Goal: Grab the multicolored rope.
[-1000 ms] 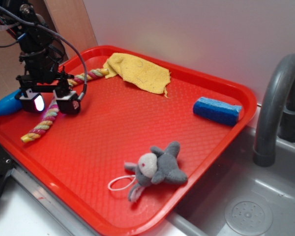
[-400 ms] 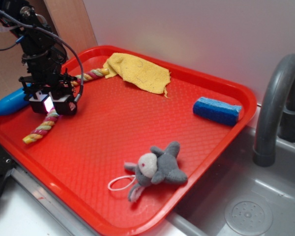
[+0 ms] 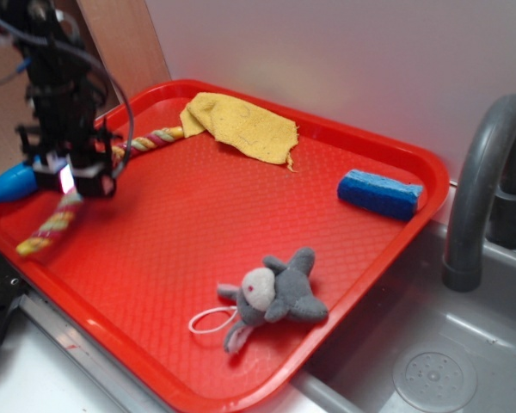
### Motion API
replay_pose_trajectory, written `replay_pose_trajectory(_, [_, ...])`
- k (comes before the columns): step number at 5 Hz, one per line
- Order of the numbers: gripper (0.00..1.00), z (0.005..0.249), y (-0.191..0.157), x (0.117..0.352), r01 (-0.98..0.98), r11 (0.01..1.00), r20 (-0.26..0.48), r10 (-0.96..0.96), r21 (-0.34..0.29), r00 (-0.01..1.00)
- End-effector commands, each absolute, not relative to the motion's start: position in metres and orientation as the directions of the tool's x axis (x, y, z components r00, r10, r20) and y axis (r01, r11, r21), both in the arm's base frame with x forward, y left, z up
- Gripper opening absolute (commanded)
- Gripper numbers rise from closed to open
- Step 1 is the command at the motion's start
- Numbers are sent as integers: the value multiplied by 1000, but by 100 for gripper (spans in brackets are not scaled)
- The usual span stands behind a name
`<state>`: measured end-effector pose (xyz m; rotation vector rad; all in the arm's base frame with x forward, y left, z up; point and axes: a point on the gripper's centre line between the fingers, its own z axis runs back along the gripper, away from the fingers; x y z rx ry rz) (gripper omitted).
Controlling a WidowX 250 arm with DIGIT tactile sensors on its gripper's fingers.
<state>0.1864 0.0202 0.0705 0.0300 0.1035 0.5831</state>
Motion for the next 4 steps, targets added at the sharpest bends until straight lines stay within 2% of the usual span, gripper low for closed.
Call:
replay_pose_trajectory(1, [0, 183, -8, 195, -403, 900, 97, 422, -164, 902])
replay_pose_trajectory(2, [0, 232, -14, 183, -368, 910, 140, 396, -189, 908])
replay_pose_trajectory(3, [0, 264, -15, 167, -309, 926, 188, 350, -216, 918])
replay_pose_trajectory(4, [0, 267, -21, 158, -230, 956, 202, 266, -184, 943])
